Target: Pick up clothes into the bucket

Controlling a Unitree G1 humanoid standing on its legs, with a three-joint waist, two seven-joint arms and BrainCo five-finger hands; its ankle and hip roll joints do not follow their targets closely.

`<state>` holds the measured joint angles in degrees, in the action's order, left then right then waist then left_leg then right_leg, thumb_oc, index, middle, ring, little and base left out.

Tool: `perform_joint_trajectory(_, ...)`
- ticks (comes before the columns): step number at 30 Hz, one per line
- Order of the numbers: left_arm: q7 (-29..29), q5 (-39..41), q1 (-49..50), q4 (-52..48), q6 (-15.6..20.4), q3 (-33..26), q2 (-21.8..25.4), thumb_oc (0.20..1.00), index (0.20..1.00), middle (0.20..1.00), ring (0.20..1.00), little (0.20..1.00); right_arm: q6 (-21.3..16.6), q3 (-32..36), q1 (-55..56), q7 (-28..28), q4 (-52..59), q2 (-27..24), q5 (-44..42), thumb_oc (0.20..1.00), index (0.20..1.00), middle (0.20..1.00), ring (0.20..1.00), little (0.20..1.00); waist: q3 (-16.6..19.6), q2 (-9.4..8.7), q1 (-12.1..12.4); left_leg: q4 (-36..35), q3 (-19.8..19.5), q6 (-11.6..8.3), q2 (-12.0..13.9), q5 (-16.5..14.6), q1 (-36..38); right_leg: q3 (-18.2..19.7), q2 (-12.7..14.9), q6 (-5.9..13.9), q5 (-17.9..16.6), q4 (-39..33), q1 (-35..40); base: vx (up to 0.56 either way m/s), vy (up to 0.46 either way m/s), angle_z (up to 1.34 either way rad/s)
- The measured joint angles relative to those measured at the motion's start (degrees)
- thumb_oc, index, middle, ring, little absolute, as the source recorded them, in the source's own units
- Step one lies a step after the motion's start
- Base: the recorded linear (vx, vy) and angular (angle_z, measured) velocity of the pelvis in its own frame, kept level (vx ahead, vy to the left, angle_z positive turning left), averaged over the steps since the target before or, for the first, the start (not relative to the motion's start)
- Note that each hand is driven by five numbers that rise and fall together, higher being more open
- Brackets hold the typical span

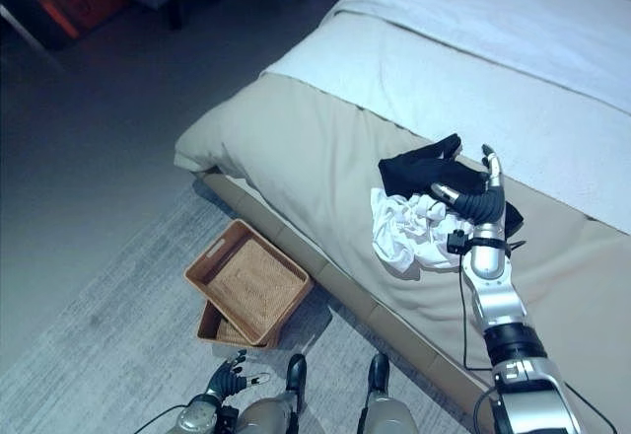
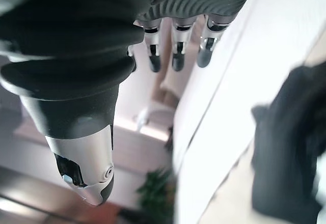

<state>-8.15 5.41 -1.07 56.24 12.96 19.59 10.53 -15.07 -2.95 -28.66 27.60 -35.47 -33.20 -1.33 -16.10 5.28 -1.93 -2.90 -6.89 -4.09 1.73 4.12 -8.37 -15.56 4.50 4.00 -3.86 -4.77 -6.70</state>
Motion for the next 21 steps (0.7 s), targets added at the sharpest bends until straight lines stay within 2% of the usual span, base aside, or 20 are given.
perform_joint_trajectory(3, -1.2, 0.4, -2.0, -4.4, 1.4, 1.6, 0.4, 1.000, 1.000, 1.000, 1.000, 1.000, 2.6, -0.9, -7.4, 5.1, -4.2, -6.1, 4.5, 1.000, 1.000, 1.000, 1.000, 1.000, -4.4, 1.47, 1.0, 1.2, 0.5, 0.42, -0.3, 0.6, -3.8, 1.0, 0.6, -0.20, -0.3, 3.3, -5.2, -0.10, 0.029, -0.14)
perform_joint_trajectory(5, -2.4, 1.7, -3.9, -6.1, 2.1, 3.1, 1.2, 1.000, 1.000, 1.000, 1.000, 1.000, 3.1, -2.5, -11.9, 8.2, -8.1, -8.7, 7.4, 1.000, 1.000, 1.000, 1.000, 1.000, -7.7, 1.48, 1.5, 4.5, 0.5, 0.41, -1.1, 0.5, -6.5, 1.4, 1.5, -0.30, 0.8, 7.2, -8.1, -0.07, 0.002, -0.06)
perform_joint_trajectory(9, -3.2, 3.5, -5.6, -8.0, 3.1, 4.8, 2.3, 1.000, 1.000, 1.000, 1.000, 1.000, 4.3, -5.0, -20.8, 10.6, -15.4, -12.7, 7.7, 1.000, 1.000, 1.000, 1.000, 1.000, -10.5, 1.17, 1.5, 6.5, 0.4, 0.40, -1.9, 0.5, -10.4, 1.6, 3.0, -0.52, 3.4, 14.0, -14.1, -0.07, -0.003, 0.06)
perform_joint_trajectory(11, -3.3, 4.7, -6.8, -8.3, 3.8, 6.3, 3.5, 1.000, 1.000, 1.000, 1.000, 1.000, 4.6, -9.9, -27.7, 11.4, -20.6, -16.5, 7.6, 1.000, 1.000, 1.000, 1.000, 1.000, -12.3, 0.78, 1.6, 7.5, 0.4, 0.43, -2.4, 0.5, -13.5, 2.1, 4.0, -0.54, 4.9, 18.4, -18.7, -0.06, -0.003, 0.05)
perform_joint_trajectory(14, -3.8, 5.6, -7.5, -7.6, 3.7, 6.4, 3.6, 1.000, 1.000, 1.000, 1.000, 1.000, 5.2, -11.5, -33.3, 11.9, -24.4, -17.7, 6.7, 1.000, 1.000, 1.000, 1.000, 1.000, -13.4, 0.44, 1.7, 7.4, 0.4, 0.73, -2.5, 0.7, -16.9, 2.3, 4.7, -0.59, 5.0, 20.8, -23.3, -0.04, -0.004, 0.03)
perform_joint_trajectory(16, -4.4, 6.5, -7.8, -7.7, 3.8, 6.7, 3.5, 1.000, 1.000, 1.000, 1.000, 1.000, 5.4, -15.4, -38.1, 11.8, -29.4, -19.2, 4.4, 1.000, 1.000, 1.000, 1.000, 1.000, -13.7, 0.34, 2.3, 7.5, 0.5, 1.18, -2.9, 1.1, -19.5, 2.6, 4.9, -0.75, 5.2, 22.5, -26.8, 0.00, 0.000, 0.00)
perform_joint_trajectory(21, -5.4, 10.7, -8.5, -8.0, 3.8, 6.7, 3.5, 1.000, 1.000, 1.000, 1.000, 1.000, 5.6, -20.4, -40.9, 10.8, -31.7, -19.9, 1.3, 1.000, 1.000, 1.000, 1.000, 1.000, -14.0, -0.07, 2.6, 7.2, 0.4, 1.88, -2.8, 1.7, -22.7, 3.0, 4.9, -1.00, 5.3, 24.0, -30.9, 0.01, -0.017, -0.01)
